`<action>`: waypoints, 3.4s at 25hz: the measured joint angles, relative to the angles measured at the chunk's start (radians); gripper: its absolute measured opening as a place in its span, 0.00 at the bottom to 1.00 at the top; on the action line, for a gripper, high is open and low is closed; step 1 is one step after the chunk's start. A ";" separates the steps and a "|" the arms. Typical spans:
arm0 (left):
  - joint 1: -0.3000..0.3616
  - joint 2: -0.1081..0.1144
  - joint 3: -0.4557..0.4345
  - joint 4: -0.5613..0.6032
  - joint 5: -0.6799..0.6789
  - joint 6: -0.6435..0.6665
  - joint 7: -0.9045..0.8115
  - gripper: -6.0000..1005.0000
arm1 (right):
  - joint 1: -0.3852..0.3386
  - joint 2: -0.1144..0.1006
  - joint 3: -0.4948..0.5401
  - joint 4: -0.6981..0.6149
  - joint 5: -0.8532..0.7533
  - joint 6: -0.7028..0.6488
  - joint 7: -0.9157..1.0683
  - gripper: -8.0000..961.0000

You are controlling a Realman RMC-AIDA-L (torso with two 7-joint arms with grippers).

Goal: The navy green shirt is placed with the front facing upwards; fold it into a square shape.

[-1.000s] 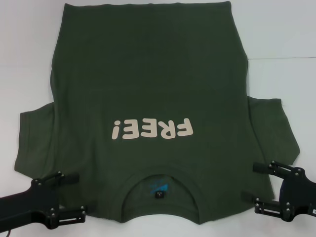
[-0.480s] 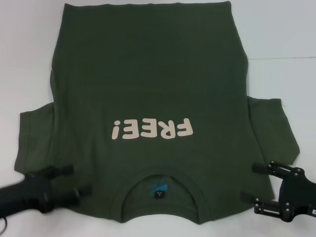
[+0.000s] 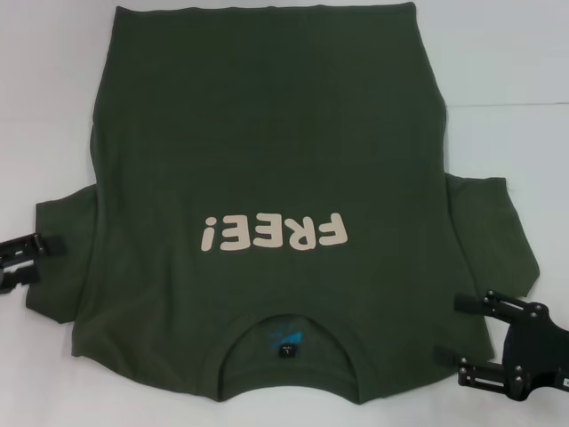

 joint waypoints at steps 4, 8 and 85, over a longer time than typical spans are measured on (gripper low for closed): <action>-0.041 0.022 -0.005 0.008 0.132 -0.024 -0.137 0.93 | 0.000 0.000 0.000 0.000 0.000 0.000 0.000 0.87; -0.067 0.032 -0.003 0.008 0.219 -0.045 -0.198 0.93 | 0.000 0.000 -0.002 0.000 0.000 0.000 0.000 0.87; -0.124 0.032 0.083 -0.063 0.312 -0.228 -0.237 0.90 | -0.005 0.002 -0.003 0.001 0.000 -0.005 0.005 0.87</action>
